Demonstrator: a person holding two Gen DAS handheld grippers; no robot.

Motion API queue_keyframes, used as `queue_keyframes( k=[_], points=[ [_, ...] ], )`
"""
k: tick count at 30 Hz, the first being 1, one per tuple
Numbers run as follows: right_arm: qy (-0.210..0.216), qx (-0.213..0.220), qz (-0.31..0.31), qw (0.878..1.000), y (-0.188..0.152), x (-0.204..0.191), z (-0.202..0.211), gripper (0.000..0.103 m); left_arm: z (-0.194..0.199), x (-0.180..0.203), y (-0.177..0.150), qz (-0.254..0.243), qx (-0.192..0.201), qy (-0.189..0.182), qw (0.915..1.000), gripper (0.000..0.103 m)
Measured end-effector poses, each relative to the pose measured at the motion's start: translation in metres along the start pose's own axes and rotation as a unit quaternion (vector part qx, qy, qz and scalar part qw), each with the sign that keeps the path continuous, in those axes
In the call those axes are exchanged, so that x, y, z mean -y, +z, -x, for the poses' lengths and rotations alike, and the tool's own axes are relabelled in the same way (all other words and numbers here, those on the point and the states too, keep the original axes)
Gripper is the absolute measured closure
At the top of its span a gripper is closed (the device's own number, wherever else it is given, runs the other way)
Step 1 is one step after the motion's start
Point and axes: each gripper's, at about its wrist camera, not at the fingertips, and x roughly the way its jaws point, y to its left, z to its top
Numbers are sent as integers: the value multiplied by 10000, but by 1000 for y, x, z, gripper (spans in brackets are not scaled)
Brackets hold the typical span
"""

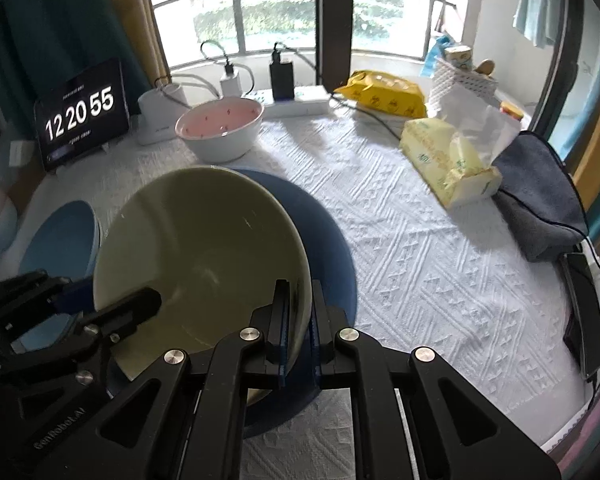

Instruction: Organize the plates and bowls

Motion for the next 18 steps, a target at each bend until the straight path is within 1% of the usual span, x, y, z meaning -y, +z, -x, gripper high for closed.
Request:
queue_keyframes(
  k=[3,6,8,11,13,18],
  points=[
    [-37,2,88,10000,1,-3,0,92,0,-1,-1,-18,-30,29,10000,74],
    [-36,-19,114,9999,2,-5,0,92,0,2,-1,-111,-53,145,9998,74],
    [-29,-43,124,9999,2,-5,0,92,3,4,-1,-186,-15,220,9996,74],
    [-66,-79,130,9999,2,-4,-2,92,10,5,1,-256,135,338,9990,72],
    [26,-62,109,9999,1,-3,-2,92,11,3,2,-235,145,286,9992,70],
    [-2,-94,129,9999,2,-5,-3,92,9,0,0,-210,107,248,9994,70]
  ],
)
